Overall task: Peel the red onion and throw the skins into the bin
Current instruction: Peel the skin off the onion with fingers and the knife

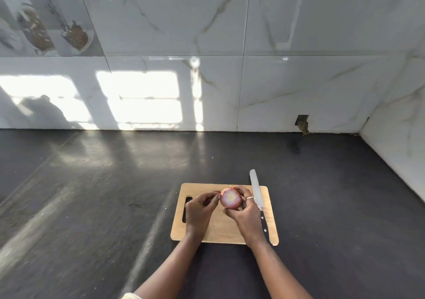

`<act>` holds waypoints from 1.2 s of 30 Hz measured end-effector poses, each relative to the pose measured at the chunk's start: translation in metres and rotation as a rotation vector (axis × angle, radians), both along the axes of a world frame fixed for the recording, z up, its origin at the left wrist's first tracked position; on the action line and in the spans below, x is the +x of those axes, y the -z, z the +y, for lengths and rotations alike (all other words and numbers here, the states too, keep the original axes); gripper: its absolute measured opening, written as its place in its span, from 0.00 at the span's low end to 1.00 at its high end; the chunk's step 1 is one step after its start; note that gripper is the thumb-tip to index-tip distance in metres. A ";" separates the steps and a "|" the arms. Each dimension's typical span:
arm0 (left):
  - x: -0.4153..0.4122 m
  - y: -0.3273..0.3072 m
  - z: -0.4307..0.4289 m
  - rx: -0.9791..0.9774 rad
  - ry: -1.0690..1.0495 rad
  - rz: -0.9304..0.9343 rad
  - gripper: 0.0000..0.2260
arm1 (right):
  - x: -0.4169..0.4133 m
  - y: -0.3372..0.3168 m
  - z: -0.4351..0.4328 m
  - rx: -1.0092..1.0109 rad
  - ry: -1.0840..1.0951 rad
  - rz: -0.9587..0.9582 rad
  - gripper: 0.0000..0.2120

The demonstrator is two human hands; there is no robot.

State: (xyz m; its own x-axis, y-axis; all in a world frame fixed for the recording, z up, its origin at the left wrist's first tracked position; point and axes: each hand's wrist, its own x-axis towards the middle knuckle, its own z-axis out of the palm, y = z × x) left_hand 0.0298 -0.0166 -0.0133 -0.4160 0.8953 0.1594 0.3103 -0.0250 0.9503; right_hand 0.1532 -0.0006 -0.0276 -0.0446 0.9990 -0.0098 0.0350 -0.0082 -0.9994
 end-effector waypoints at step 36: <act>-0.010 -0.012 0.011 -0.028 0.273 0.290 0.09 | 0.007 -0.009 -0.002 -0.037 -0.015 0.153 0.31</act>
State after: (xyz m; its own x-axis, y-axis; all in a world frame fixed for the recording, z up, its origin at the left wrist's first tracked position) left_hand 0.0197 -0.0060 -0.0016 -0.1038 0.9722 0.2097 0.5513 -0.1193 0.8257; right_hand 0.1598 -0.0026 -0.0190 -0.0631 0.9973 -0.0385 -0.1172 -0.0458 -0.9921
